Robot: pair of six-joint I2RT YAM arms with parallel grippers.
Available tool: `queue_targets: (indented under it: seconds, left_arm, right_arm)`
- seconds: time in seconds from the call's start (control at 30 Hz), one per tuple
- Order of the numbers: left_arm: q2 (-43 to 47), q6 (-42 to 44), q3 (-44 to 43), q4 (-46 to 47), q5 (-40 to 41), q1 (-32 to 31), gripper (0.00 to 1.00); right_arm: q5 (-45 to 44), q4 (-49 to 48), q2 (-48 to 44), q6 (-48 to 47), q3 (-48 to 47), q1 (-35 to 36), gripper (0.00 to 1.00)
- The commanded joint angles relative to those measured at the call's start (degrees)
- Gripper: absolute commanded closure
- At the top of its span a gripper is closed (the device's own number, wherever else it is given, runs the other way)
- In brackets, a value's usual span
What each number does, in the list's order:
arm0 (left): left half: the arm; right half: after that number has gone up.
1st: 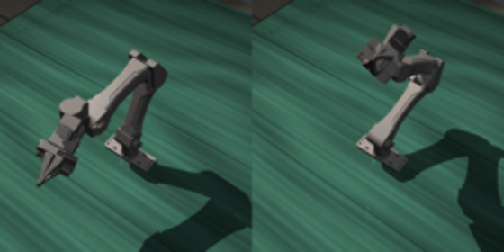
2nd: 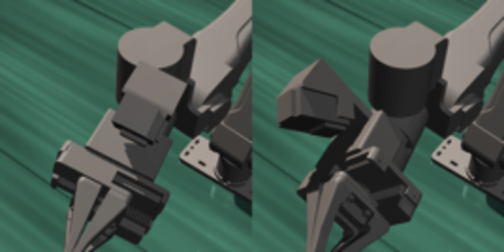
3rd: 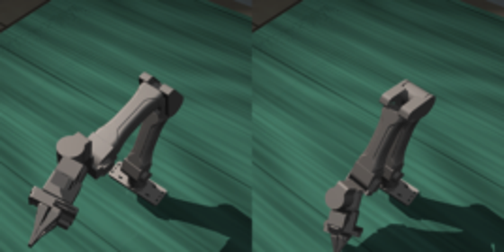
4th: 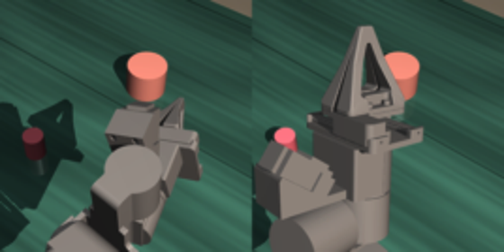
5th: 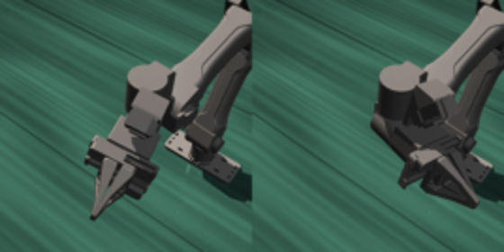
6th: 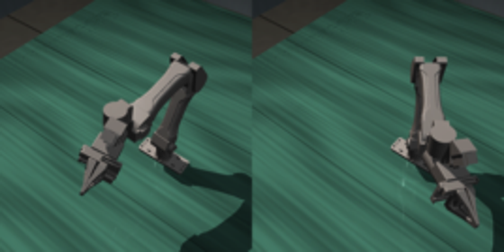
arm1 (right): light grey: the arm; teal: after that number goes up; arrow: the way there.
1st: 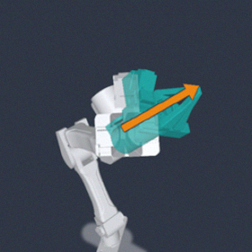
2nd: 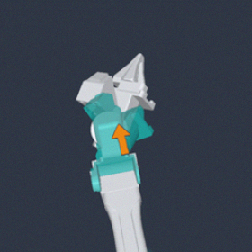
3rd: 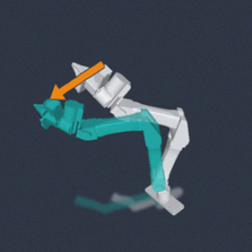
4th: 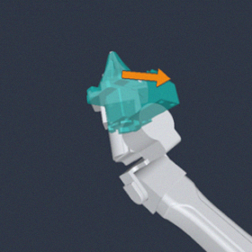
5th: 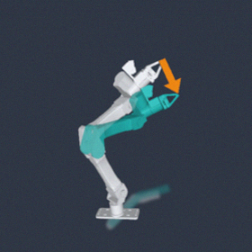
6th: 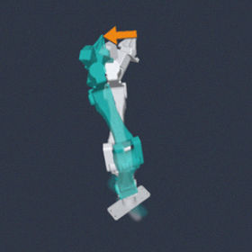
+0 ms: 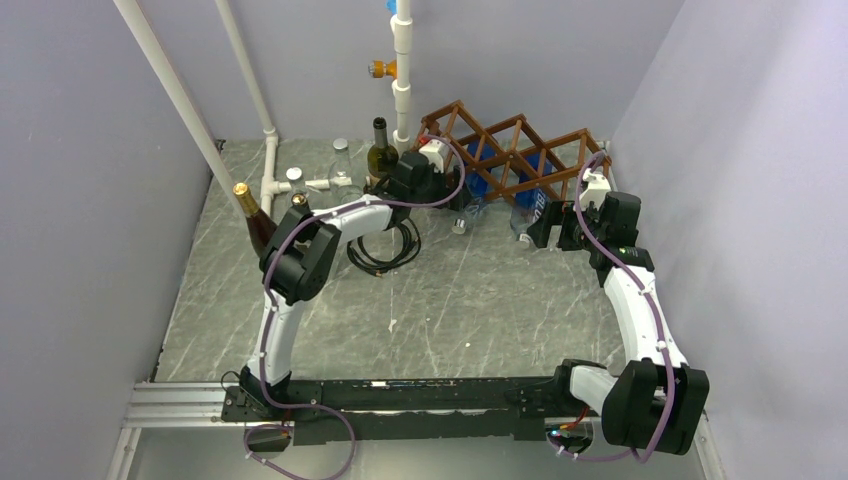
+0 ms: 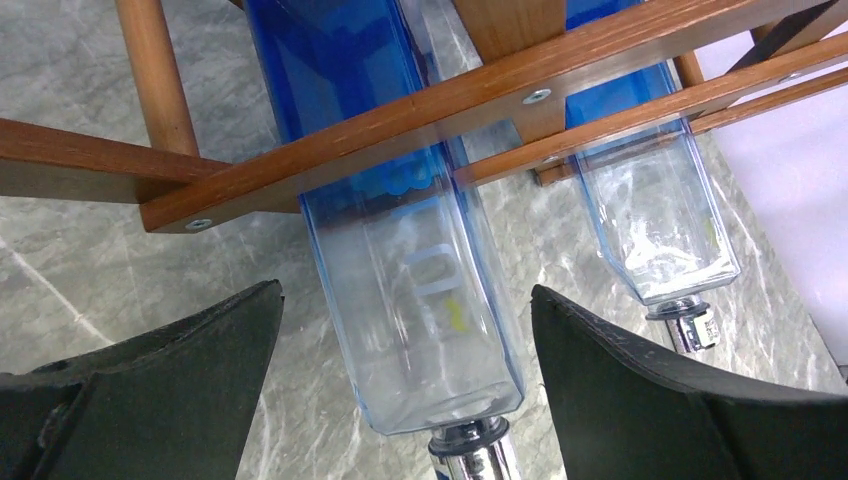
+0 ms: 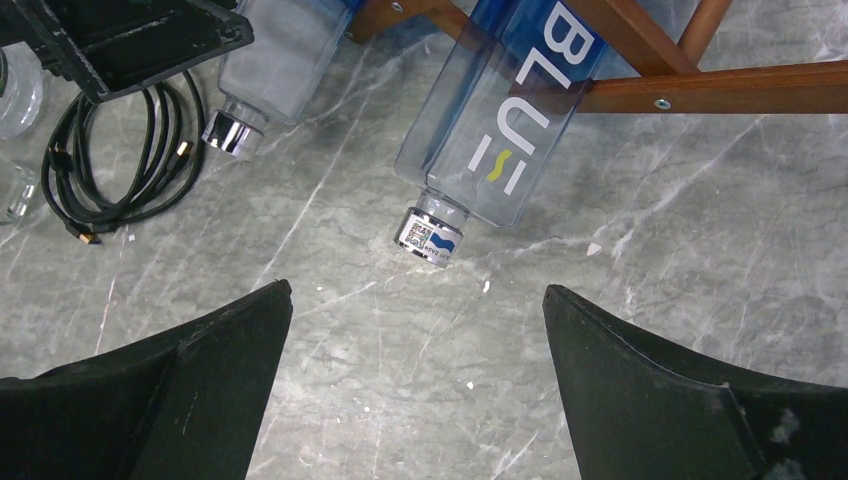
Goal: Take the wine bottle off the wine rack
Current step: Pick up the wine bottle from the wine rack.
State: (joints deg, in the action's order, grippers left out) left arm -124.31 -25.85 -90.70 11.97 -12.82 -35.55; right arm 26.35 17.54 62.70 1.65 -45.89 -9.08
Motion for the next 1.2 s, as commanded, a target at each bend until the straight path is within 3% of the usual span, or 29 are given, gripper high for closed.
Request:
queue_targets:
  seconds: [0.0,0.77,1.17]
  left_arm:
    - [-1.9,-2.5,-3.1,4.5,-2.5,0.3,0.00]
    - [-7.3,-7.5,-6.3,6.6,-2.8,0.4,0.03]
    - [-8.2,-7.4,-6.1,7.6,-3.0,0.4,0.12]
  right_arm:
    - [1.5,-1.3,0.0,-0.6,-0.4,-0.3,0.00]
    - [1.4,-1.1,0.0,-0.8,-0.4,-0.3,0.00]
    - [1.6,-1.0,0.1,-0.8,-0.5,-0.3,0.00]
